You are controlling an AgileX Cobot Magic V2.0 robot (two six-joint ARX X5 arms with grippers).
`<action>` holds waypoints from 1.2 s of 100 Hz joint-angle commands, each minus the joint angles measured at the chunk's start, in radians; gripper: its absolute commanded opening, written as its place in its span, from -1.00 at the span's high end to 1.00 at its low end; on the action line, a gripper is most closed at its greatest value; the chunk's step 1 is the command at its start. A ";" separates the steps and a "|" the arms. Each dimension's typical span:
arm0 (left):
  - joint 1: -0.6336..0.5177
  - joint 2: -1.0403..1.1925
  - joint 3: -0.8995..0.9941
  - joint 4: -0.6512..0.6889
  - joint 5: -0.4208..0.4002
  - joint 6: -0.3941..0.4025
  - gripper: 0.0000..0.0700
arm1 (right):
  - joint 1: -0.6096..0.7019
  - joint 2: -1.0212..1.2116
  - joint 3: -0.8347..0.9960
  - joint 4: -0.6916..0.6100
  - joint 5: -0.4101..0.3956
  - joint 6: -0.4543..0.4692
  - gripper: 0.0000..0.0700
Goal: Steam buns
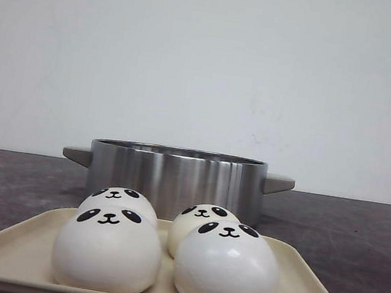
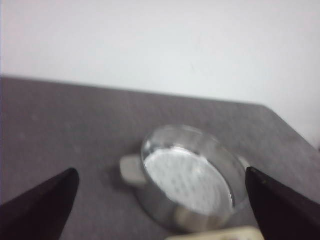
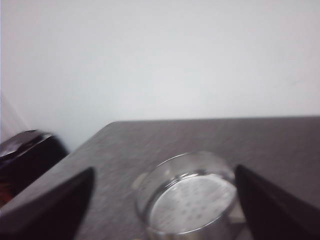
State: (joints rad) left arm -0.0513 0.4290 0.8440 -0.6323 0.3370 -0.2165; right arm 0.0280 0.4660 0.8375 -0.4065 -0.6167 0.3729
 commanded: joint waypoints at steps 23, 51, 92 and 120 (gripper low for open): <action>-0.053 0.001 0.012 -0.041 0.001 0.014 -1.00 | 0.161 0.170 0.034 0.002 0.119 -0.023 -0.90; -0.055 0.001 0.012 -0.124 0.001 0.014 -1.00 | 0.623 0.427 0.128 -0.179 0.574 -0.053 -0.89; -0.055 0.001 0.012 -0.198 0.001 0.014 -1.00 | 0.873 0.912 0.243 -0.252 0.675 0.086 -0.49; -0.055 0.001 0.012 -0.220 0.001 0.014 -1.00 | 0.799 1.161 0.244 -0.207 0.593 0.087 -0.49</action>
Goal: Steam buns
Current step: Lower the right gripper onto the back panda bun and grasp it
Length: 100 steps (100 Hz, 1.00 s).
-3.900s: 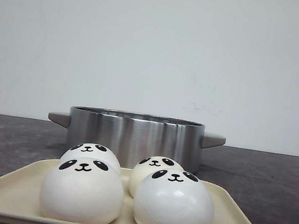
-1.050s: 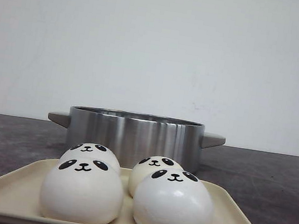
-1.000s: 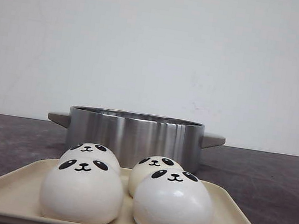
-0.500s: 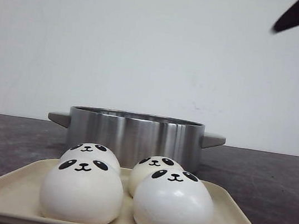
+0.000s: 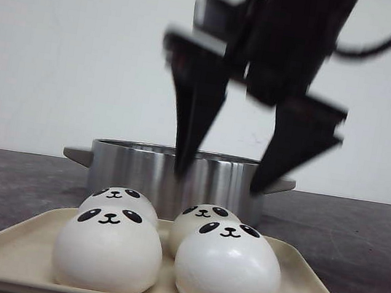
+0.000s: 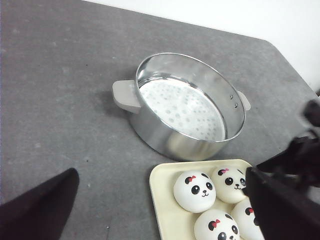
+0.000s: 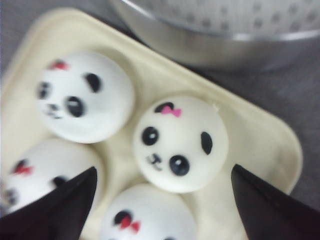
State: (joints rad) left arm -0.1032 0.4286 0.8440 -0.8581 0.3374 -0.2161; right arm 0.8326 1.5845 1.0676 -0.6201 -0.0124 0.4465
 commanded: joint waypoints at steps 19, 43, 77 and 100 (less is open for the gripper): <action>-0.004 0.001 0.012 0.005 0.001 0.014 -1.00 | -0.049 0.116 0.014 0.035 -0.031 0.014 -0.49; -0.004 0.001 0.012 0.009 0.000 0.014 -1.00 | -0.064 0.142 0.014 0.075 -0.093 0.018 -0.38; -0.004 0.001 0.012 0.016 0.000 0.014 -1.00 | -0.064 0.127 0.026 0.068 -0.073 0.010 1.00; -0.011 0.001 0.012 0.018 0.000 0.014 -1.00 | -0.004 -0.074 0.149 -0.050 -0.056 -0.055 1.00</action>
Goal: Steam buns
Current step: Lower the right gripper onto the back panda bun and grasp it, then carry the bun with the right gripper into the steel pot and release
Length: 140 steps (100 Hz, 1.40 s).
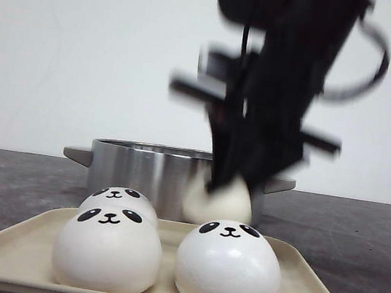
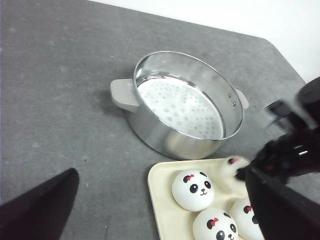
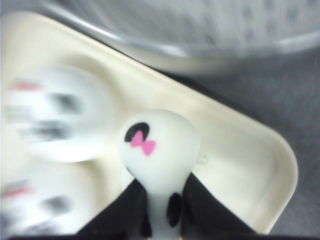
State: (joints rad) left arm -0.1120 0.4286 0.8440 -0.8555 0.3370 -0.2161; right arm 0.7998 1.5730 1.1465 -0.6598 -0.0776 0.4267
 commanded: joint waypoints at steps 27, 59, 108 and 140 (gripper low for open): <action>-0.020 0.001 0.012 0.034 0.000 0.013 -1.00 | 0.053 -0.152 0.371 -0.062 0.223 -0.233 1.00; -0.032 0.001 0.012 0.071 0.000 0.013 -1.00 | -0.089 0.082 0.546 -0.037 0.223 -0.343 1.00; -0.032 0.001 0.012 -0.008 0.001 0.013 -1.00 | -0.193 0.454 0.546 0.070 0.182 -0.383 1.00; -0.032 0.001 0.012 -0.021 0.000 0.013 -1.00 | -0.217 0.496 0.546 0.058 0.142 -0.391 0.88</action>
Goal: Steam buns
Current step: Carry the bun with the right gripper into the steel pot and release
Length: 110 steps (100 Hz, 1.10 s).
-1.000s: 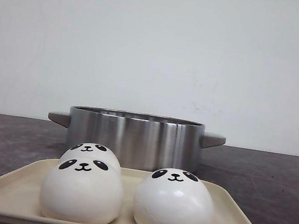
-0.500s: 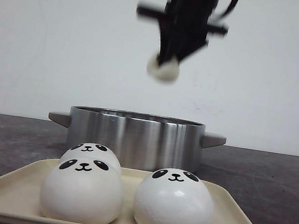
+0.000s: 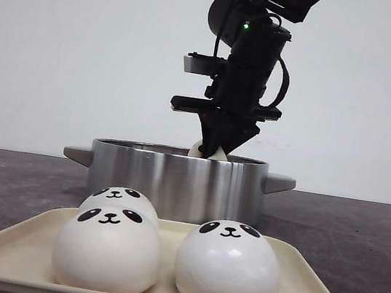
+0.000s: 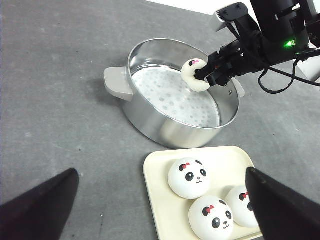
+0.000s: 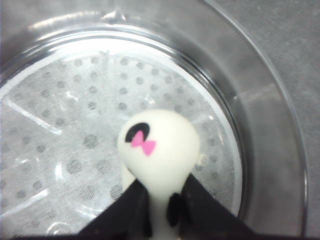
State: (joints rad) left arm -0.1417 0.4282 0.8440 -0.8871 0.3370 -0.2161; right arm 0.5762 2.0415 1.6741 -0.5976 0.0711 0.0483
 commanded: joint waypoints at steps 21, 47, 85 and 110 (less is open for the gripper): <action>-0.003 0.002 0.012 0.012 0.000 0.013 -1.00 | 0.003 0.027 0.019 -0.051 -0.019 -0.034 0.22; -0.003 0.002 0.012 0.011 0.000 0.013 -1.00 | 0.001 0.027 0.019 -0.063 -0.010 -0.034 -0.21; -0.003 0.002 0.012 0.010 0.001 -0.040 -1.00 | 0.013 -0.070 0.051 -0.103 0.022 -0.019 0.53; -0.018 0.138 0.012 0.026 0.069 -0.057 -0.51 | 0.090 -0.398 0.051 -0.160 -0.045 -0.019 0.99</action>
State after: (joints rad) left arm -0.1474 0.5076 0.8440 -0.8810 0.3824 -0.2661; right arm 0.6357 1.7176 1.6939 -0.7479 0.0288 0.0250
